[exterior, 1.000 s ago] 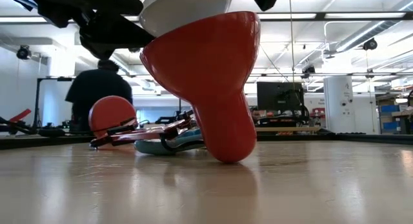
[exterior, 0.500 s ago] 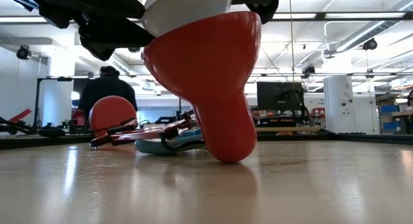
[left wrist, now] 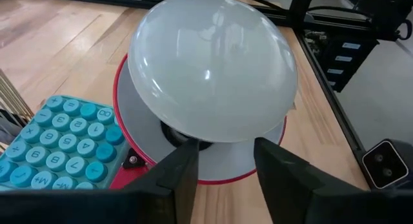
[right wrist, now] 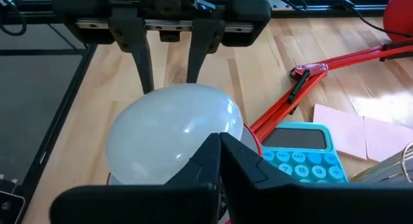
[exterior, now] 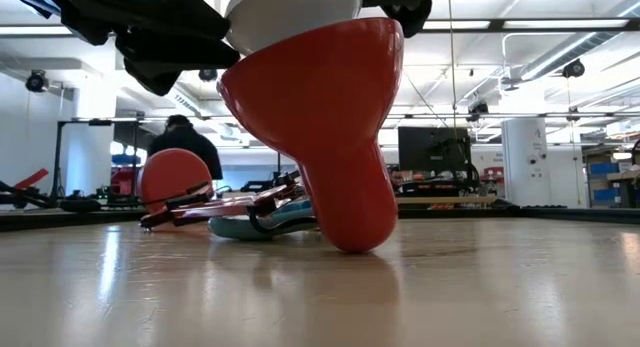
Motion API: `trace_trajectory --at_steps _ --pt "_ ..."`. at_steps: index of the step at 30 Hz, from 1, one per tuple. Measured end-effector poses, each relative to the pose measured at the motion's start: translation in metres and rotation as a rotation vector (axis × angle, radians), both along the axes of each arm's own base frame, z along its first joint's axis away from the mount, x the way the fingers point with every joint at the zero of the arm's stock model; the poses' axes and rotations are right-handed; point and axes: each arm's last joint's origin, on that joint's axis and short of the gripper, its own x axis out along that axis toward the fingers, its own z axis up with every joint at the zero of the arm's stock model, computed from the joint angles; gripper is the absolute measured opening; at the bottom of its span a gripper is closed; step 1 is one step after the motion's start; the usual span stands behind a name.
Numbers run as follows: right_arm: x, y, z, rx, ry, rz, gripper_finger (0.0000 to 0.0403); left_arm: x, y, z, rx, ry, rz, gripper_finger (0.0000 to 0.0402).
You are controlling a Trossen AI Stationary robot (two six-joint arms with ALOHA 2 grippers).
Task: Screw lightbulb
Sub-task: Insert the lightbulb into the red desk lamp
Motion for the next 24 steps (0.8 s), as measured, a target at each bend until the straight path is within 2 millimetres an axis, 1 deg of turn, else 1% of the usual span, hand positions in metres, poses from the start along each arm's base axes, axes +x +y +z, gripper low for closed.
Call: trace_trajectory --at_steps 6,15,21,24 --pt "-0.0009 -0.0004 -0.0016 -0.016 0.018 0.006 0.0001 0.0000 0.0000 -0.0001 -0.002 0.001 0.001 0.0124" --pt "-0.0021 0.0031 -0.0020 0.014 0.033 0.064 0.0000 -0.0009 0.0022 -0.0033 0.002 0.031 0.020 0.0123" --pt "-0.0024 0.0034 -0.0023 0.020 0.036 0.057 0.0000 0.0002 0.0043 -0.0037 0.006 0.035 0.029 0.0122" --pt "-0.0025 0.0033 -0.0025 0.025 0.039 0.052 0.0000 -0.0007 0.0044 -0.0055 0.005 0.058 0.016 0.0111"
